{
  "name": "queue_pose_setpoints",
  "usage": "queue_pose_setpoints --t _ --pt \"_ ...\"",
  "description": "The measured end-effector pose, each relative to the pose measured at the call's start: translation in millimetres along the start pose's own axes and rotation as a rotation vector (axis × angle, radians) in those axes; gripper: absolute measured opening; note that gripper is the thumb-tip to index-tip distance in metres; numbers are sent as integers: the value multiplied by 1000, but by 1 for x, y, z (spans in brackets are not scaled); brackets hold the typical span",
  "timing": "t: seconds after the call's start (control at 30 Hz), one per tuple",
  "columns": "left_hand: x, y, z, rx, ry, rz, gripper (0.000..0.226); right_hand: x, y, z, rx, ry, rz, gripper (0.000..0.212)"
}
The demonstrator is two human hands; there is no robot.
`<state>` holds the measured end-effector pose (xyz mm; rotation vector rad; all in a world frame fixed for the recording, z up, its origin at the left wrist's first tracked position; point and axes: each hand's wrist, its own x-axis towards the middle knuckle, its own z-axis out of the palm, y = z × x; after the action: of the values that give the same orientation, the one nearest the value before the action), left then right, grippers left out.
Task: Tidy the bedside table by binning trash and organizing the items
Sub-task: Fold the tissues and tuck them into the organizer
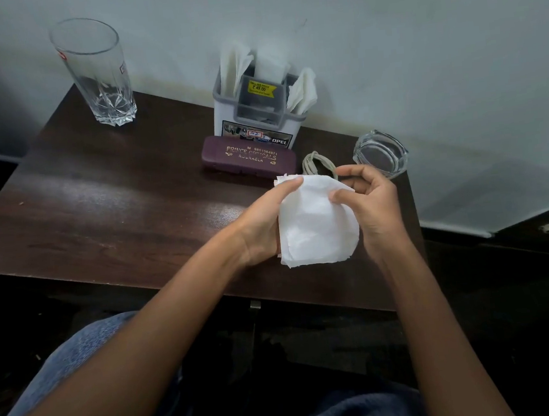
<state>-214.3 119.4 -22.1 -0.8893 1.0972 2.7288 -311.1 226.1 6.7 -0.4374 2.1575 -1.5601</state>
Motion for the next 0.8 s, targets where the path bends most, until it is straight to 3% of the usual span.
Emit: queue_pose_setpoints --t 0.13,0.47,0.67,0.8 --pt "-1 -2 -1 37 7 -6 28 -1 1 3 -25 1 -3 32" --pt "2 -3 -3 39 79 -6 27 3 5 4 -45 -2 -14 37" --pt "-1 9 -10 -28 222 9 18 12 7 -15 54 59 7 40" --pt "-1 20 -20 3 340 83 23 17 14 -26 -23 136 32 30"
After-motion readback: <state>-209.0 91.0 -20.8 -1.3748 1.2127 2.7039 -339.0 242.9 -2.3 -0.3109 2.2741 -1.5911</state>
